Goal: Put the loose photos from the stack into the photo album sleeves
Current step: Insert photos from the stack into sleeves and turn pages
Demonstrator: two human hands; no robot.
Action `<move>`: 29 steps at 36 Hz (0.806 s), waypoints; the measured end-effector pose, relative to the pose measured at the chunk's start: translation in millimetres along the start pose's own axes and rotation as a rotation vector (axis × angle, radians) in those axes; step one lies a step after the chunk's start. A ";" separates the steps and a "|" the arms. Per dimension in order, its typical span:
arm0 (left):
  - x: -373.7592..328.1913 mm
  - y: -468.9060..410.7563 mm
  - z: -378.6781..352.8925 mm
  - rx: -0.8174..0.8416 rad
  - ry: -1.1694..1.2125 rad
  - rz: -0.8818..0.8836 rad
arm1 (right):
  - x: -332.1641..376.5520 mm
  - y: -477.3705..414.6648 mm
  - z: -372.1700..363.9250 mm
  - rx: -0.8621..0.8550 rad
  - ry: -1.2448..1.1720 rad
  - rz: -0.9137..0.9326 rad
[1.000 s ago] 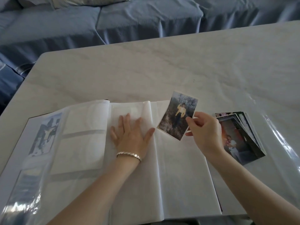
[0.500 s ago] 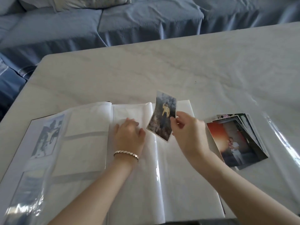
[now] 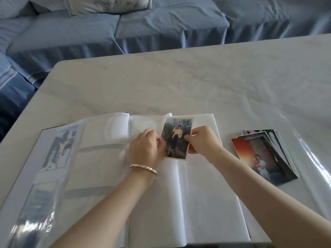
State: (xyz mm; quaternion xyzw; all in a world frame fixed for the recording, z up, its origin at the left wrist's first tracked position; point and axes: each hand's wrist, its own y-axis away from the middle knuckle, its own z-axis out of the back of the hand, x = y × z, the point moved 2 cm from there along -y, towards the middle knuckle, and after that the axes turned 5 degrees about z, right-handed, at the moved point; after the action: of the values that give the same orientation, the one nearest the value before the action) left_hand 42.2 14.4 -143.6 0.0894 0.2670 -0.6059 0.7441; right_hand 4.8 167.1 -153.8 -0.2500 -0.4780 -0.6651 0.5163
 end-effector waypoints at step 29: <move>74.3 14.0 38.2 0.482 -0.471 -0.113 | 25.1 -15.4 -3.6 0.124 0.489 0.196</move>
State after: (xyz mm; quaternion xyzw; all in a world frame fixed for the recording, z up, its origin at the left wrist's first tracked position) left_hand 75.7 -63.0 -151.7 0.1052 -0.0587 -0.6958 0.7081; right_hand -17.5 152.8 -140.4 -0.0950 -0.3525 -0.6222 0.6926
